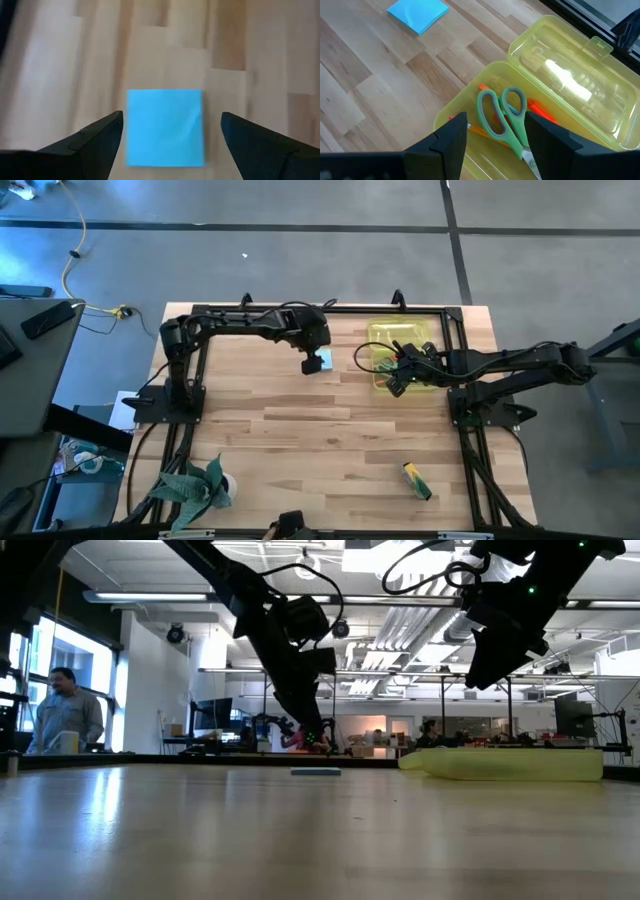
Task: Pack school essentials
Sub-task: Put the blue sticky notes into the yellow storage box
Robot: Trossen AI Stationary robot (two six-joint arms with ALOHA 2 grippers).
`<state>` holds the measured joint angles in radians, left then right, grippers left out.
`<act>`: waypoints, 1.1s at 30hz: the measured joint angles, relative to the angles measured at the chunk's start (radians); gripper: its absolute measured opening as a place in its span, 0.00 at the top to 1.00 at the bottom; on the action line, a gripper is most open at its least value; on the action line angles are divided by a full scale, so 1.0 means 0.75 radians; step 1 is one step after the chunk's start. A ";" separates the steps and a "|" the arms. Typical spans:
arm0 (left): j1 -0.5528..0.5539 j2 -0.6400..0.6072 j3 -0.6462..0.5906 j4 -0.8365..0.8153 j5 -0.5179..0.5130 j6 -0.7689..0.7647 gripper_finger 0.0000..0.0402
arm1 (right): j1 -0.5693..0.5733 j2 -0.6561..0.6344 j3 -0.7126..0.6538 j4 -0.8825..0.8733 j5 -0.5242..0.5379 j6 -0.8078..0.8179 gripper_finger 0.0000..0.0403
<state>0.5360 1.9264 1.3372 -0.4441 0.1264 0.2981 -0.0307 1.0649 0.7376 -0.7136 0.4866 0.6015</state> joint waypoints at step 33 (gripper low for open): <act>0.011 0.207 0.001 0.107 -0.030 0.074 0.00 | 0.000 0.001 0.000 0.003 -0.001 0.000 0.53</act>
<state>0.5440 2.0819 1.3376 -0.3642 0.1036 0.3539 -0.0308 1.0653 0.7376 -0.7116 0.4862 0.6018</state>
